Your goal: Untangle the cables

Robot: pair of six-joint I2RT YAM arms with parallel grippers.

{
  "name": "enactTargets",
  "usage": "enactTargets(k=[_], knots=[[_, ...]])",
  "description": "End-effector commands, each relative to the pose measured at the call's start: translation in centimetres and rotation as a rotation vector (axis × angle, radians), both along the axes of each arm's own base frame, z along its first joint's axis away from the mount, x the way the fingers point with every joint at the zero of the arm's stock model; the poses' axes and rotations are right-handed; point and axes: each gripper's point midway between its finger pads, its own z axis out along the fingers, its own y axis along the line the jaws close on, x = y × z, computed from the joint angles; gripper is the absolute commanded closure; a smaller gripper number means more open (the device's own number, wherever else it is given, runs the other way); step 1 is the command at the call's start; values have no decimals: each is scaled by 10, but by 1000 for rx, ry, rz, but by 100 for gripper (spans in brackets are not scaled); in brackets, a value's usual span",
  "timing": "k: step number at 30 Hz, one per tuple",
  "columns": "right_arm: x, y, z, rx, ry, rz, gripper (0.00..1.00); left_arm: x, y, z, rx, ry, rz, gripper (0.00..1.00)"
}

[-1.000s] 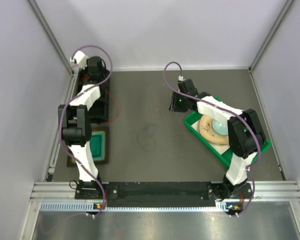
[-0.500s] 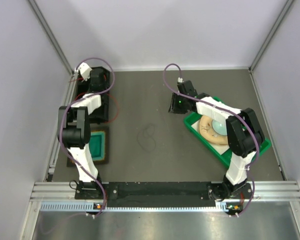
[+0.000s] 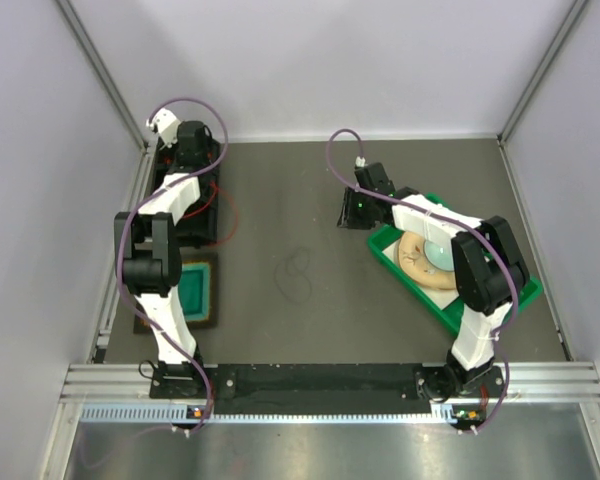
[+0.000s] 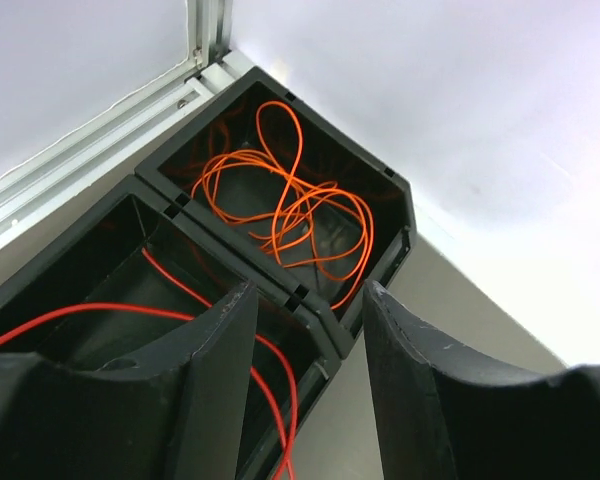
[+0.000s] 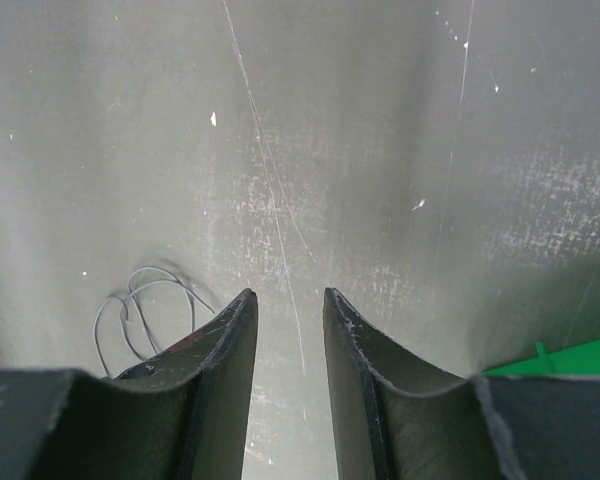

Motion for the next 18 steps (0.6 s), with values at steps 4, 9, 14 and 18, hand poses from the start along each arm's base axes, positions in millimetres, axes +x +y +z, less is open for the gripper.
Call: enactTargets(k=[4, 9, 14, 18], knots=[[6, 6, 17, 45, -43, 3, 67, -8, -5, 26, 22, 40, -61, 51], [5, 6, 19, 46, -45, 3, 67, -55, -14, -2, 117, 278, -134, 48], [4, 11, 16, 68, -32, 14, 67, -93, -33, 0, 208, 354, -240, 25], [2, 14, 14, 81, -18, 21, 67, -104, -43, -3, 269, 451, -370, 24]])
